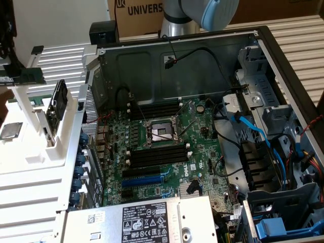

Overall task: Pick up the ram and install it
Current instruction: 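Pick up the ram and move it above insertion slot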

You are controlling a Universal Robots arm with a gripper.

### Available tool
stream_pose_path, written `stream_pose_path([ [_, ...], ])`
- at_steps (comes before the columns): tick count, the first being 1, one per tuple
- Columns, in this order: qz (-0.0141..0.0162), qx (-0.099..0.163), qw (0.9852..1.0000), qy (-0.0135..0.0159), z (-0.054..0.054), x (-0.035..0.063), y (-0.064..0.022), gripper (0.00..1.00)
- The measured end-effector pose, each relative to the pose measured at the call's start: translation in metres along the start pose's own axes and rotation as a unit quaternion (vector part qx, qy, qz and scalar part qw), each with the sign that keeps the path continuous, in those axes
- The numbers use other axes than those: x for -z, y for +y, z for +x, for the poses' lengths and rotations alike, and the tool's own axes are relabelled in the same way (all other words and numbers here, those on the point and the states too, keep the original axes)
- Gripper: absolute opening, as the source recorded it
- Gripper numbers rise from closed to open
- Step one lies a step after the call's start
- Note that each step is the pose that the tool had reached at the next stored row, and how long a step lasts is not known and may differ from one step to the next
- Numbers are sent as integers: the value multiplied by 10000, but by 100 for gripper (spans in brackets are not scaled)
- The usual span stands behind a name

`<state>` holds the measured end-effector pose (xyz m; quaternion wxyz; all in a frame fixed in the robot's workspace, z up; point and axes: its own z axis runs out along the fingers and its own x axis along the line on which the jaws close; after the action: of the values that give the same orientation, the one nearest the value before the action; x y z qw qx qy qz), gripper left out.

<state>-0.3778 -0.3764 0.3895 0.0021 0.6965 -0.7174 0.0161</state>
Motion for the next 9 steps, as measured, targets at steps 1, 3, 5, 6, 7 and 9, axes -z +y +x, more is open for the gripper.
stream_pose_path([
  [1, 1, 0, 10000, -3, 0, 8, -22, 13],
  [3, 5, 0, 10000, -11, 1, 23, -64, 13],
  [5, 8, -1, 10000, -17, 2, 38, -108, 13],
  [6, 10, 0, 10000, -19, 2, 45, -131, 13],
  [7, 11, -1, 10000, -20, 2, 52, -154, 13],
  [9, 14, -1, 10000, -24, 3, 68, -202, 13],
])
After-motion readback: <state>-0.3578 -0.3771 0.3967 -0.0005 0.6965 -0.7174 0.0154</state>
